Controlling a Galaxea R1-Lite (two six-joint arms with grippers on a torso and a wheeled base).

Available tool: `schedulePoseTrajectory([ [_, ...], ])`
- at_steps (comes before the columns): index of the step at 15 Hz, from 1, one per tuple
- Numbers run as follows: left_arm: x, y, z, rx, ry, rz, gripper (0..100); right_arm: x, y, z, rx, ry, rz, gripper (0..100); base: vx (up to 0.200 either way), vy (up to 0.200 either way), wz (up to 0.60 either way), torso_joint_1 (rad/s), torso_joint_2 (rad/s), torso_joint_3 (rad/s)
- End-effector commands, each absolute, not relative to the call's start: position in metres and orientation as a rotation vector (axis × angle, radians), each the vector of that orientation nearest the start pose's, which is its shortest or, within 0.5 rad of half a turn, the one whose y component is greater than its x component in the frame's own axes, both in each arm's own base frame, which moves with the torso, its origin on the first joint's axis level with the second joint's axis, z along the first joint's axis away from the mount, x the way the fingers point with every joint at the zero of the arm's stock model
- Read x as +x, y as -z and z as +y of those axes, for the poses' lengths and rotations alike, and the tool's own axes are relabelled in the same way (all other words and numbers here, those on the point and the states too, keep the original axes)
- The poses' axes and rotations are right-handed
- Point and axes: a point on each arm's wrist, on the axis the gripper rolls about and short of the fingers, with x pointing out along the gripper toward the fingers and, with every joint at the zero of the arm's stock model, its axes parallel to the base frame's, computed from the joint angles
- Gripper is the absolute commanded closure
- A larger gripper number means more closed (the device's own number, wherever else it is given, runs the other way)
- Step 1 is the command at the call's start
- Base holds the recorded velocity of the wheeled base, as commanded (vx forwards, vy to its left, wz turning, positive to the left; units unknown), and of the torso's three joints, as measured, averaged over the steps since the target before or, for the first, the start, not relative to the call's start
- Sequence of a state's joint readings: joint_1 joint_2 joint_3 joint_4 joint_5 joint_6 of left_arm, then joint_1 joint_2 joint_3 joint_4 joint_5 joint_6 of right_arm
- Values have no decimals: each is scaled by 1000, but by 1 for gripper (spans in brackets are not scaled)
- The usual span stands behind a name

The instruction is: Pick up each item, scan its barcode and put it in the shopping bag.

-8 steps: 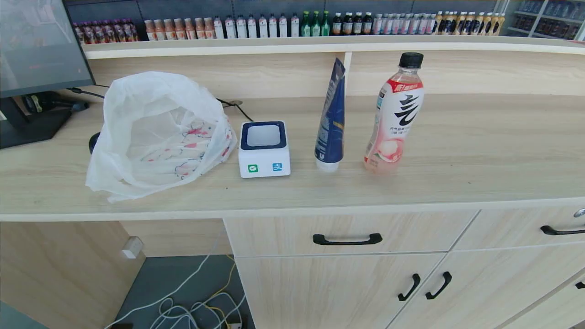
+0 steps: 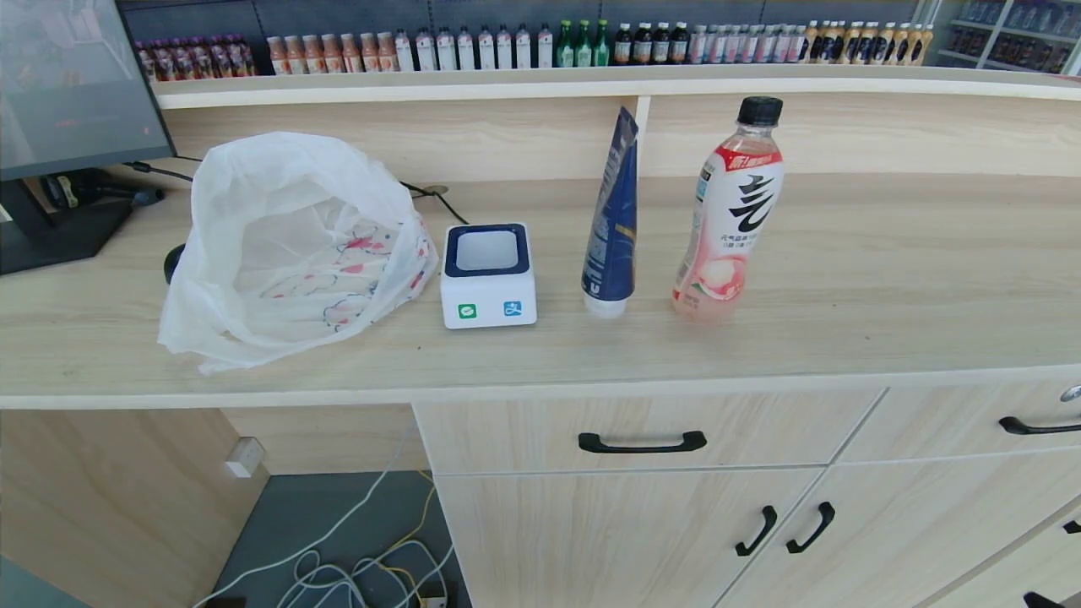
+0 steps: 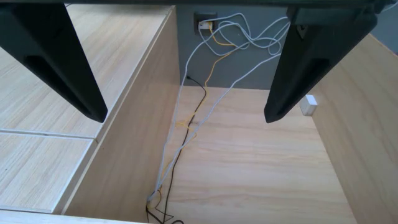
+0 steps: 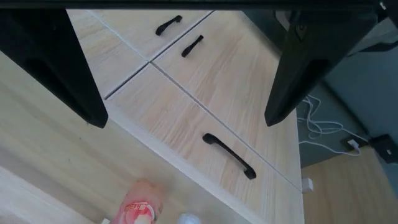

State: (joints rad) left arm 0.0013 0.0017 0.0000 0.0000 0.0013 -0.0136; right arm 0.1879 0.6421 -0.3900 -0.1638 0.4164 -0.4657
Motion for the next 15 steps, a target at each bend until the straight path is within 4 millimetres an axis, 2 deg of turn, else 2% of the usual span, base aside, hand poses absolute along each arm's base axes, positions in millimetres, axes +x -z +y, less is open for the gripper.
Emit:
schedulePoseTrajectory([
  [1, -23, -76, 0, -14, -3, 2, 0, 84, -218, 27, -493, -647, -2, 0, 0, 0, 0, 0, 0, 0],
  [4, -23, -76, 0, -14, -3, 2, 0, 102, -220, 43, -519, -707, -5, 0, 0, 0, 0, 0, 0, 0],
  [6, -23, -76, 0, -14, -3, 2, 0, 108, -219, 67, -490, -754, 2, 0, 0, 0, 0, 0, 0, 0],
  [8, -23, -76, 0, -14, -3, 2, 0, 112, -223, 90, -442, -690, -22, 0, 0, 0, 0, 0, 0, 0],
  [9, -23, -76, 0, -14, -3, 2, 0, 113, -223, 96, -413, -675, -23, 0, 0, 0, 0, 0, 0, 0],
  [10, -23, -76, 0, -14, -3, 2, 0, 117, -224, 114, -319, -622, -23, 0, 0, 0, 0, 0, 0, 0],
  [11, -23, -76, 0, -14, -3, 2, 0, 122, -226, 123, -272, -574, -38, 0, 0, 0, 0, 0, 0, 0],
  [15, -23, -76, 0, -14, -3, 2, 0, 144, -223, 146, -189, -465, -108, 0, 0, 0, 0, 0, 0, 0],
])
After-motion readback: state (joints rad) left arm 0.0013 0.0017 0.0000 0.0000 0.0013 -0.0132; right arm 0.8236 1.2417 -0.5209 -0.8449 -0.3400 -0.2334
